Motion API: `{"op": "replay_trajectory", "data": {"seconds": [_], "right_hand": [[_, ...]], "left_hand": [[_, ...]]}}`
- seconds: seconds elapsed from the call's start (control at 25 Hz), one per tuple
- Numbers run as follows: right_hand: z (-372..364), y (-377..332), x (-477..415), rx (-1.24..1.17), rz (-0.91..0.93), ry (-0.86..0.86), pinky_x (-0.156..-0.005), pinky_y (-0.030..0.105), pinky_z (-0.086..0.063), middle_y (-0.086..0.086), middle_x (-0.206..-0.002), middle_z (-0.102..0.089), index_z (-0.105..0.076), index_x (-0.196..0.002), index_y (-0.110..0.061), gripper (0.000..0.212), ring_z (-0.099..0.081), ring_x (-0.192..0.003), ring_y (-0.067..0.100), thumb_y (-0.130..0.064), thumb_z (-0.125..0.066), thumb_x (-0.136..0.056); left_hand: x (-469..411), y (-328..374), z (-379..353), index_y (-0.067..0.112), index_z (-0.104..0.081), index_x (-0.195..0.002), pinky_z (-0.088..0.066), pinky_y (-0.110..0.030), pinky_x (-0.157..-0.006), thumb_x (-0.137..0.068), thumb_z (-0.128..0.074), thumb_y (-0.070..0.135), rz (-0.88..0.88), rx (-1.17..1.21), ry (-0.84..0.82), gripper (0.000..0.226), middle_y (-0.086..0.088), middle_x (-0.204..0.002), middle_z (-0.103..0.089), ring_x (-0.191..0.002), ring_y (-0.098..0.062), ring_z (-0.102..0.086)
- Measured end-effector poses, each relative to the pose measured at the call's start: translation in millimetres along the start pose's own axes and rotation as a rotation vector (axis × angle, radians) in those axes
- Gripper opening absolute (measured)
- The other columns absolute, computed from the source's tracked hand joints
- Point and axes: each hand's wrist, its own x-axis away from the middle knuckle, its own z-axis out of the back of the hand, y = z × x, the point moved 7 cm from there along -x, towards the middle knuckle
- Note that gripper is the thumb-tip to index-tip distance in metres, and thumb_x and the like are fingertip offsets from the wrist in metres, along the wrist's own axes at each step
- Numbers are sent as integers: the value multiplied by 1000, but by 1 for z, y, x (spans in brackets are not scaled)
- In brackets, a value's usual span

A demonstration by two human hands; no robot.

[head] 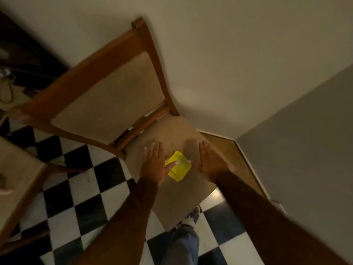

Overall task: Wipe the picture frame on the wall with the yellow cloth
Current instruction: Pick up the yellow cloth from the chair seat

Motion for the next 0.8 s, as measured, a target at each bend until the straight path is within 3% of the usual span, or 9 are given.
{"op": "replay_trajectory", "data": {"seconds": [0.08,0.2,0.32,0.44,0.56,0.64,0.72,0.8], "right_hand": [[-36,12,-13,-79,-53,-121,-125,34,-12,15,-170,-4,-5,-159,-3,87,-6,-158,27,-52,-44,-99],[-84,29,-26,-149,-96,-212,-124,36,-17,11,-170,-7,-6,-160,-8,79,-11,-157,26,-41,-47,-101],[-116,31,-48,-253,-71,-222,-120,29,-13,11,-168,-18,-17,-159,-11,70,-19,-155,27,-32,-50,-101],[-138,36,-67,-388,-193,-163,-120,37,-22,12,-165,-26,-28,-156,-12,67,-27,-151,29,-32,-55,-98],[-139,41,-79,-501,-260,-82,-110,36,-36,12,-148,-52,-53,-142,-10,51,-47,-135,28,-23,-63,-93],[-134,46,-75,-612,-332,-94,-102,33,-42,11,-140,-60,-62,-132,-9,46,-55,-127,26,-17,-68,-88],[-121,49,-65,-688,-389,-88,-91,28,-41,10,-135,-63,-65,-129,-9,46,-57,-122,24,-17,-71,-85],[-94,50,-51,-722,-403,-35,-89,27,-40,11,-130,-66,-67,-125,-10,43,-59,-122,29,-18,-73,-83]], "left_hand": [[-12,-13,-40,6,-14,-160,-9,-48,-128,-93,-48,65,85,47,-141,96,-13,-171,-15,-157,-32,-16],[-19,-25,-87,6,-17,-160,-24,-46,-125,-95,-58,51,232,252,-273,89,-18,-167,-23,-154,-35,-25],[-29,-23,-116,3,-28,-156,-32,-42,-120,-96,-61,42,247,314,-242,78,-22,-160,-34,-148,-36,-34],[-38,-29,-127,-1,-44,-145,-37,-38,-111,-94,-67,33,302,367,-140,66,-22,-149,-46,-138,-35,-44],[-47,-37,-132,-2,-62,-124,-41,-29,-80,-86,-75,23,391,492,-125,47,-20,-124,-65,-117,-34,-61],[-46,-39,-129,-1,-68,-116,-39,-24,-70,-82,-79,21,421,588,-154,42,-17,-112,-71,-104,-31,-66],[-42,-38,-119,3,-70,-106,-42,-27,-64,-77,-82,20,430,703,-162,35,-13,-99,-71,-92,-27,-66],[-37,-27,-96,5,-69,-96,-50,-33,-66,-73,-86,21,397,802,-179,33,-12,-93,-71,-88,-30,-67]]}}
